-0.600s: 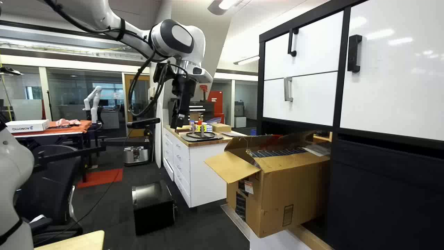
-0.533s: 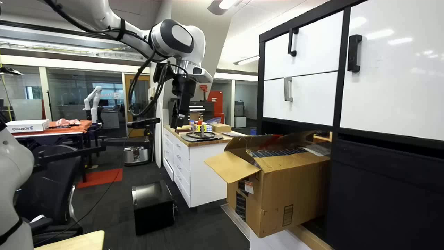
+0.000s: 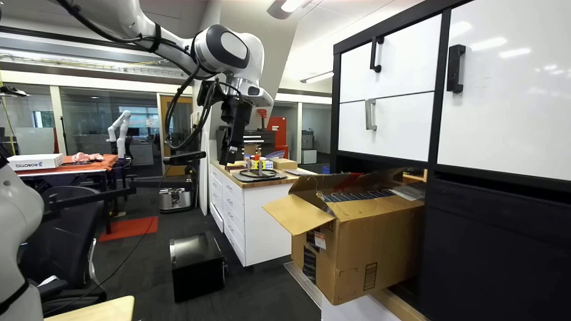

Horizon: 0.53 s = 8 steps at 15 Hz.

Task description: Push the box

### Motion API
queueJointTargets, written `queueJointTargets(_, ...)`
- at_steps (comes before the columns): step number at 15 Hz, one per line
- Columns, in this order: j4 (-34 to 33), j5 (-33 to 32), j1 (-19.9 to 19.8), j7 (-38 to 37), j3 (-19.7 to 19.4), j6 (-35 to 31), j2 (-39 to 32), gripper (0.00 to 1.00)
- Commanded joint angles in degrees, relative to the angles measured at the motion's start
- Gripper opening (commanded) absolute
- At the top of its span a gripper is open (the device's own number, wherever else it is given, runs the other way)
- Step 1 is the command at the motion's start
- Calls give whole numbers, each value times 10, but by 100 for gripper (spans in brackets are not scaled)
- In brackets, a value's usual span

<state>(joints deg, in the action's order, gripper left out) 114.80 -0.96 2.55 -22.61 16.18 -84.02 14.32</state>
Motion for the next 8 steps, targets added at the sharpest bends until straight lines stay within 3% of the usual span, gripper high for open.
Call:
queueJointTargets(1, -2, -3, 17, -3, -15, 2, -2, 100)
queueJointTargets(8, 10, -7, 18, 0, -17, -25, 5, 100)
